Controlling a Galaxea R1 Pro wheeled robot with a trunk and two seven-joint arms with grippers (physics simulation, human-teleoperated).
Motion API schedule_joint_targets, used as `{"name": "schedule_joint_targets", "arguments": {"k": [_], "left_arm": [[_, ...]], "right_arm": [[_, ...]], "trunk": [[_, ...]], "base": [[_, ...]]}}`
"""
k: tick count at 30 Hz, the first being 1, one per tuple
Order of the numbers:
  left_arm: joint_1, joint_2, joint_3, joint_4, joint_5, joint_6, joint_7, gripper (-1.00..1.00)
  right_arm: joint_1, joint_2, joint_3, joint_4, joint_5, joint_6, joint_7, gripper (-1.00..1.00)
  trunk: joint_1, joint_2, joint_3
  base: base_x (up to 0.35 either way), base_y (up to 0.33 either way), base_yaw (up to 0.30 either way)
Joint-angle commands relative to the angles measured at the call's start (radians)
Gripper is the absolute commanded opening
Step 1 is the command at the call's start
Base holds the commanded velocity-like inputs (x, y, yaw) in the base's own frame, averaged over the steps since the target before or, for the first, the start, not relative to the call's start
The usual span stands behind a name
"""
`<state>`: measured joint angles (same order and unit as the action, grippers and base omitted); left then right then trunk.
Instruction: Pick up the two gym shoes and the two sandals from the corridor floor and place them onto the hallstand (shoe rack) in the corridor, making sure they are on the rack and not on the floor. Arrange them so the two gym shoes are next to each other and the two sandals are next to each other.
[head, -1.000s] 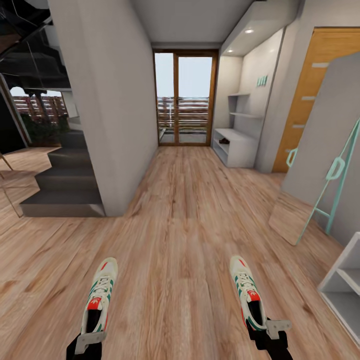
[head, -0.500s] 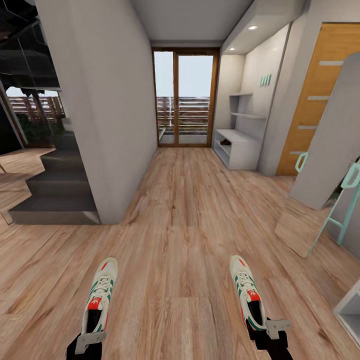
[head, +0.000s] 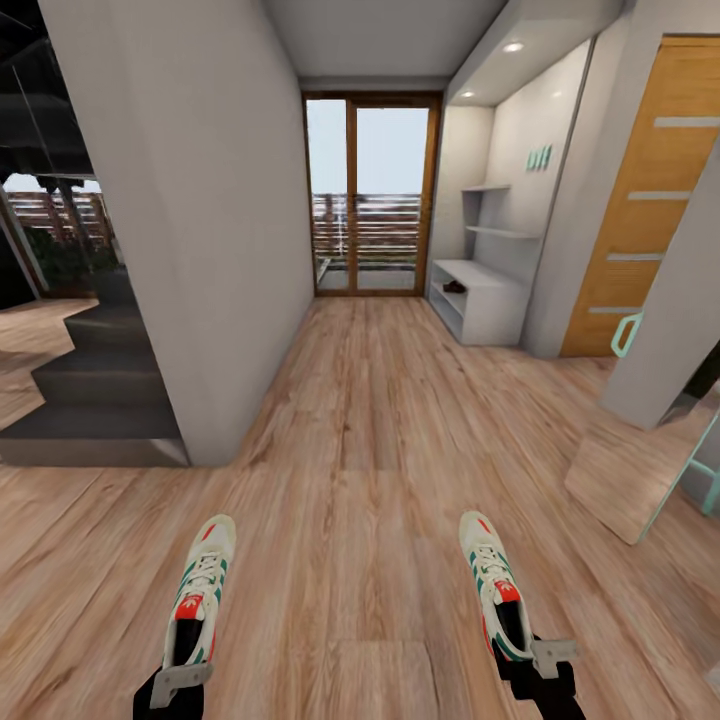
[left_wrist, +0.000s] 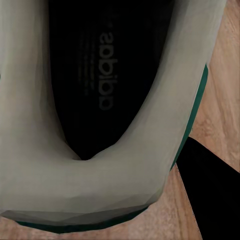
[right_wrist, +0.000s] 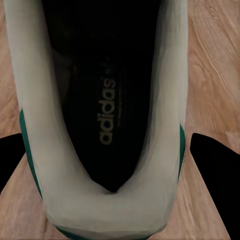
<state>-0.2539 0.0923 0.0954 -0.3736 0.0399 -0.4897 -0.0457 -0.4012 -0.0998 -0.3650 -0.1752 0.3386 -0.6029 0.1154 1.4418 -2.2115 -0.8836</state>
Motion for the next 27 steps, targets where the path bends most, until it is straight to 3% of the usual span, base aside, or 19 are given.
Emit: {"name": "schedule_joint_targets", "arguments": {"k": [1, 27], "left_arm": [[-0.001, 0.0, 0.003, 0.001, 0.004, -0.003, -0.005, -1.0], [0.0, 0.0, 0.003, 0.001, 0.003, -0.003, -0.005, -1.0]], "right_arm": [[-0.001, 0.0, -0.009, 0.0, 0.003, -0.003, 0.008, -1.0], [-0.001, 0.003, -0.009, 0.0, 0.0, -0.003, 0.006, -1.0]], "trunk": [[0.0, 0.0, -0.001], [0.0, 0.0, -0.024]], "base": [[0.34, 0.0, 0.0], [0.34, 0.0, 0.0]]}}
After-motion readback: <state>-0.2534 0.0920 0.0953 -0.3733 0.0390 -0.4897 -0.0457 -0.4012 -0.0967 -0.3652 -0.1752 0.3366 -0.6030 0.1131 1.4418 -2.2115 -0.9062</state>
